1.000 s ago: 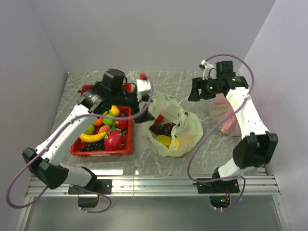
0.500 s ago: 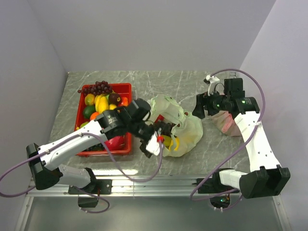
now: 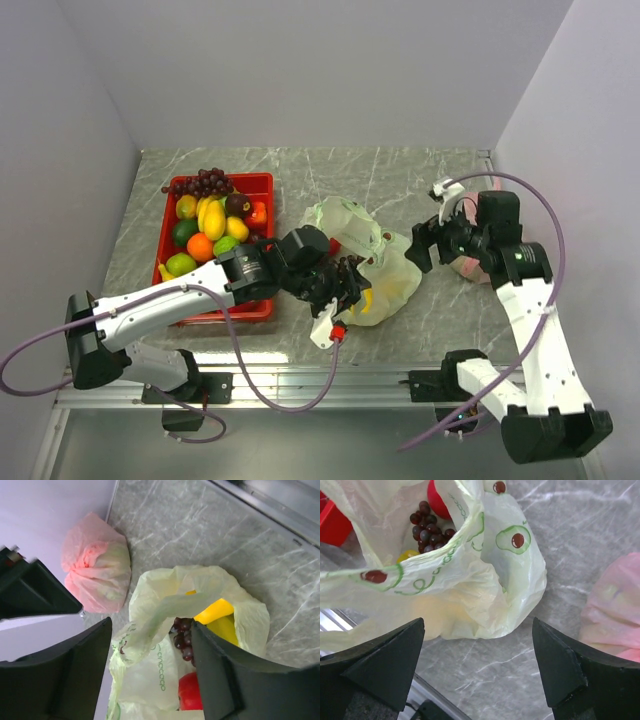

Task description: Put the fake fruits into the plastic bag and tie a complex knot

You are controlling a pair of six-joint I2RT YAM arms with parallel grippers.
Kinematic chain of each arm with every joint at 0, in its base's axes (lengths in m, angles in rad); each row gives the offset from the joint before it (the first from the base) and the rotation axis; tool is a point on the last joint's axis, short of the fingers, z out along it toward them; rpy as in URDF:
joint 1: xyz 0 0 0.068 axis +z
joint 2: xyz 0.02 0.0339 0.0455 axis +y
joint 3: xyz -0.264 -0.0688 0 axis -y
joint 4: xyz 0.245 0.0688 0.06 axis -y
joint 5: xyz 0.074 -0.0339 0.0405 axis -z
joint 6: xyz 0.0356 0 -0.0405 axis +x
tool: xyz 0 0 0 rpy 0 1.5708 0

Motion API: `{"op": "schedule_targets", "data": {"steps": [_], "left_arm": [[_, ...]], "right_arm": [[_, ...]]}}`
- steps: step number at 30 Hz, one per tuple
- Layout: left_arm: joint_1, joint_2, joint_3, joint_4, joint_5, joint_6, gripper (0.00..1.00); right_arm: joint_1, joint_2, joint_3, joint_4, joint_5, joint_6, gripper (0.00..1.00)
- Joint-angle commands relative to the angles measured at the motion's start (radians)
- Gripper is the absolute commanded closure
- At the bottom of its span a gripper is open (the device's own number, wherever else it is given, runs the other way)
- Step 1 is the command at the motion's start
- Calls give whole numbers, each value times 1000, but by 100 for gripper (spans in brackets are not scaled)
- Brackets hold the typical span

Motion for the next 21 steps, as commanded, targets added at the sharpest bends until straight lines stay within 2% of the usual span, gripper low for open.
{"op": "schedule_targets", "data": {"steps": [1,3,8,10,11,15,17,21], "left_arm": [[-5,17,-19,40,-33,94,36],[-4,31,-21,55,-44,88,44],[-2,59,-38,146,-83,56,56],[1,69,-18,158,-81,14,67],[2,71,-6,154,-72,-3,77],[42,66,60,143,17,-110,95],[62,62,77,161,49,-157,99],[114,83,139,198,120,-276,99]], "right_arm": [[-3,-53,-29,64,-30,-72,5],[-4,-71,-43,73,-62,-85,5],[14,-136,-97,110,-102,-151,2],[20,-154,-122,127,-126,-173,2],[29,-171,-128,129,-142,-185,1],[72,-228,-154,187,-205,-227,0],[126,-255,-155,218,-209,-227,0],[250,-254,-132,268,-220,-205,0]]}}
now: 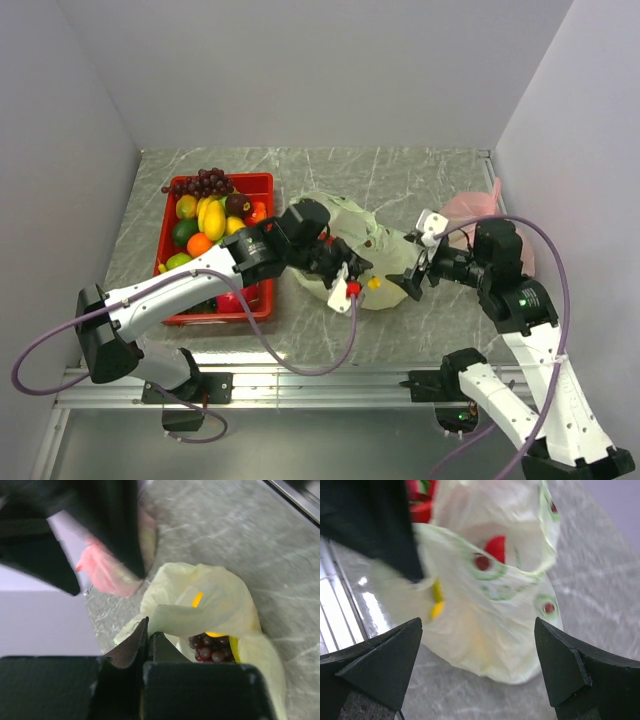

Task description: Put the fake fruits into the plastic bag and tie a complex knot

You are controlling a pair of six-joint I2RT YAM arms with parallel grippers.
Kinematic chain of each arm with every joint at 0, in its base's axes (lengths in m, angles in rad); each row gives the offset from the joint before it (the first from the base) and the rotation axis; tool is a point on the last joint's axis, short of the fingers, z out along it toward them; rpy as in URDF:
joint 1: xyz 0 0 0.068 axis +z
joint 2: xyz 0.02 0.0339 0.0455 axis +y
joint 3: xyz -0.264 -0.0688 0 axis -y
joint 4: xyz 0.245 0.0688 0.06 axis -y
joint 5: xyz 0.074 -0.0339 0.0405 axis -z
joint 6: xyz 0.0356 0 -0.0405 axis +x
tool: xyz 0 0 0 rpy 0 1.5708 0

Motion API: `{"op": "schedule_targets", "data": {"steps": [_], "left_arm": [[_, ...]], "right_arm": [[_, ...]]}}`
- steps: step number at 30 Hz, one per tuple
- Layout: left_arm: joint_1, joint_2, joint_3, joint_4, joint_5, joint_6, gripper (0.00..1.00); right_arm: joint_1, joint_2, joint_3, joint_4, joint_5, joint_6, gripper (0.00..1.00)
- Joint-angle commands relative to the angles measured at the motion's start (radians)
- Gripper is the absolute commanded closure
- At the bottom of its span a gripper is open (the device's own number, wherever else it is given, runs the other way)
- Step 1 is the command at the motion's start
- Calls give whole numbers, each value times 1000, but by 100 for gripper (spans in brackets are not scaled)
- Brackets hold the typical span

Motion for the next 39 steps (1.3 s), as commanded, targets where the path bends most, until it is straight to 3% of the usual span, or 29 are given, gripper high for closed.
{"op": "schedule_targets", "data": {"steps": [1,7,12,18,21,24,27,29,30,32,35,39], "left_arm": [[38,13,86,58,130,-131,99],[76,43,134,90,200,-201,99],[99,65,186,97,252,-236,99],[124,76,233,153,281,-319,99],[133,72,235,166,286,-337,100],[145,67,221,209,286,-378,100],[158,67,221,240,252,-437,99],[190,61,220,286,200,-545,86],[207,56,221,298,186,-588,78],[274,46,226,305,151,-694,51],[383,4,227,306,97,-833,34],[520,-31,194,289,4,-1022,26]], "right_arm": [[102,-4,21,105,-35,-4,0],[198,54,-16,243,-23,-12,0],[216,124,-75,414,-1,-13,0],[216,223,-102,501,5,17,2],[216,251,-120,524,17,19,11],[216,265,-131,533,25,33,26],[213,276,-128,529,34,71,53],[209,280,-106,477,31,80,92],[199,282,-102,463,39,89,100],[178,274,-105,440,23,103,100],[155,245,-128,440,22,132,100],[152,234,-128,426,25,151,100]]}}
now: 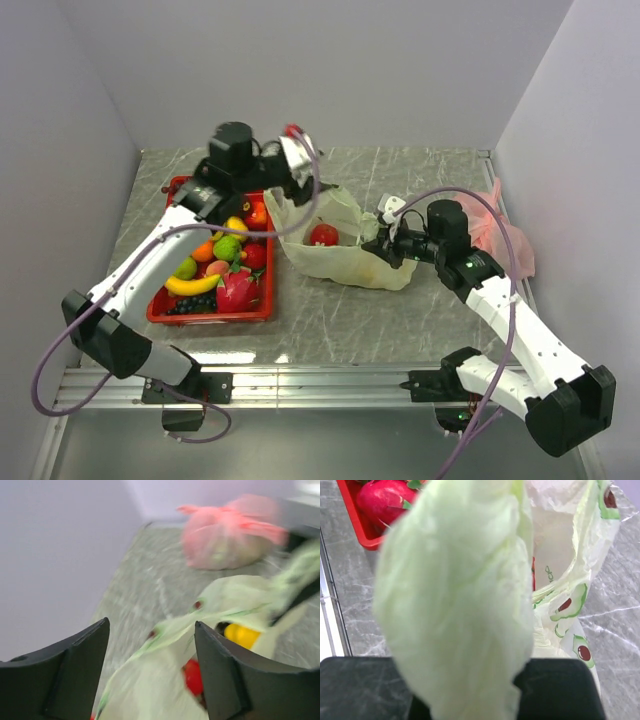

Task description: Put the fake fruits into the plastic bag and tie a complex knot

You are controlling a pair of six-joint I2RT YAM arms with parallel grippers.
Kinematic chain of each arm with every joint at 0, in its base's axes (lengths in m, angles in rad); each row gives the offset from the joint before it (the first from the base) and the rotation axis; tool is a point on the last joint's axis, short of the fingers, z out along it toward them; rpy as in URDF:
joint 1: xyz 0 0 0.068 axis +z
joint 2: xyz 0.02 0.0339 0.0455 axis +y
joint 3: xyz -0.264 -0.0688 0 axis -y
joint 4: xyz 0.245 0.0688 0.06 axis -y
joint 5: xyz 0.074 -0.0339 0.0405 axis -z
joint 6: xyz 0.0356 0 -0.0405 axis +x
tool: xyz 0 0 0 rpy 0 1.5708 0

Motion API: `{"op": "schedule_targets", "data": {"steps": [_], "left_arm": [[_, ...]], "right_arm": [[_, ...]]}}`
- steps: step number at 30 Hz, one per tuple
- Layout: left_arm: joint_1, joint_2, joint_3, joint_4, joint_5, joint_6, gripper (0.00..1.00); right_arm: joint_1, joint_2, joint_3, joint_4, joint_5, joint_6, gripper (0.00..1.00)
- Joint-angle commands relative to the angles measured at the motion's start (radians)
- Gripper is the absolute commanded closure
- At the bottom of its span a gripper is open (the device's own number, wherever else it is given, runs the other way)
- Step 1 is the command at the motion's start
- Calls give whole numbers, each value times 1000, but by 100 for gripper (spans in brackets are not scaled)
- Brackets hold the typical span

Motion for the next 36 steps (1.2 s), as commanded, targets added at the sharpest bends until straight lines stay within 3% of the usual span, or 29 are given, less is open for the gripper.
{"op": "schedule_targets", "data": {"steps": [1,5,11,19,24,36], "left_arm": [[101,-68,-15,30,-119,-305,25],[264,-57,-65,-39,-190,-516,16],[388,-83,-215,-23,-144,-624,19],[396,-77,-377,183,51,-659,22],[396,-24,-381,303,129,-734,27],[396,-122,-437,333,189,-863,20]], "right_arm": [[-8,-27,-3,3,-2,36,100],[-8,-15,22,-9,3,46,100],[-13,4,50,-29,3,59,100],[-16,32,86,-64,12,52,100],[-17,50,108,-84,21,54,100],[-20,73,135,-96,32,71,100]]}}
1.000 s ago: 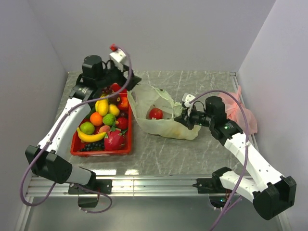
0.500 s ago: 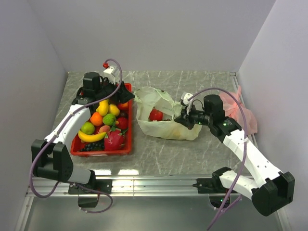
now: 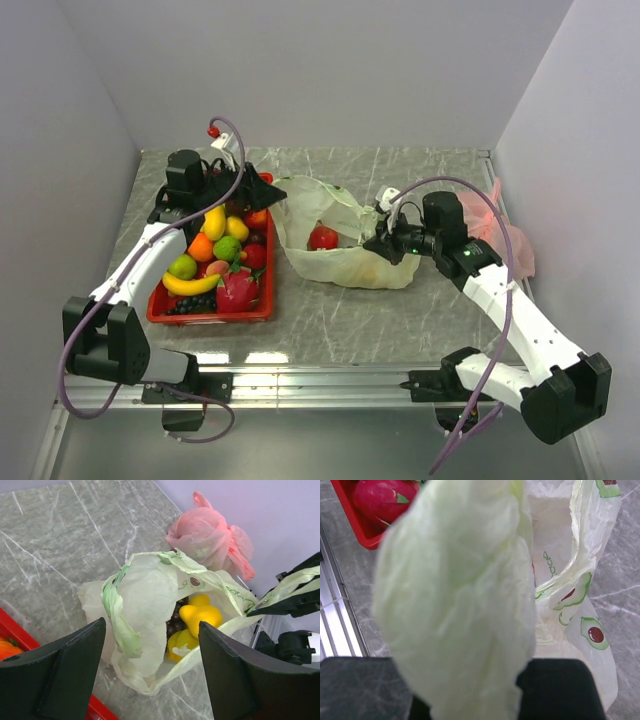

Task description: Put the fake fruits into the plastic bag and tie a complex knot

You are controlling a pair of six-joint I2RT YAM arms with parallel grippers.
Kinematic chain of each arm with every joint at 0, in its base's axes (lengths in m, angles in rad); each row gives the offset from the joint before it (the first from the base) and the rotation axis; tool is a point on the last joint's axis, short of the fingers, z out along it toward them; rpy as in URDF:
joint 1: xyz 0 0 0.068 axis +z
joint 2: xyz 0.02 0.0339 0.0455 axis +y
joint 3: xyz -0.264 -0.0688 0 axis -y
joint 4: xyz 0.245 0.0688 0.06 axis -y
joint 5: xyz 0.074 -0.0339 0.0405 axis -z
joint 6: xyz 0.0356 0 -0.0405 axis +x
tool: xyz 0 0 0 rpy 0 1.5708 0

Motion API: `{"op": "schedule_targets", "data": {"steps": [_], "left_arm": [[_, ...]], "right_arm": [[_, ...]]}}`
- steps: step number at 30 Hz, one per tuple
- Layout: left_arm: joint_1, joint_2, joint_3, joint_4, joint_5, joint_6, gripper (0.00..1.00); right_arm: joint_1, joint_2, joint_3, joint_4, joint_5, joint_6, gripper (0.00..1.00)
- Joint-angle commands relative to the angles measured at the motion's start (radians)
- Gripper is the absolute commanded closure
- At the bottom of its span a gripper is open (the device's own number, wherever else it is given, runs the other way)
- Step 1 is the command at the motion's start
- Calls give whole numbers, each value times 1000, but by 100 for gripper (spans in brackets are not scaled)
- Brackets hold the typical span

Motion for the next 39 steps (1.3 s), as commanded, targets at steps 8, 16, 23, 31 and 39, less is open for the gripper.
{"op": "schedule_targets", "data": {"steps": [8,16,23,31,39], "left_arm": [[-2,-33,-77,38,1,-41,26],[-2,14,-28,183,25,-75,61],[-2,-93,104,56,79,-13,99],[-2,-325,133,-193,-1,146,99],[-50,-239,133,-285,-108,232,100]], "right_arm": [[-9,30,84,9,5,21,100],[-7,16,84,-19,2,26,100],[-50,-21,182,-78,11,120,100],[-314,-43,370,-249,-41,325,100],[-322,127,167,-152,-81,427,100]]}}
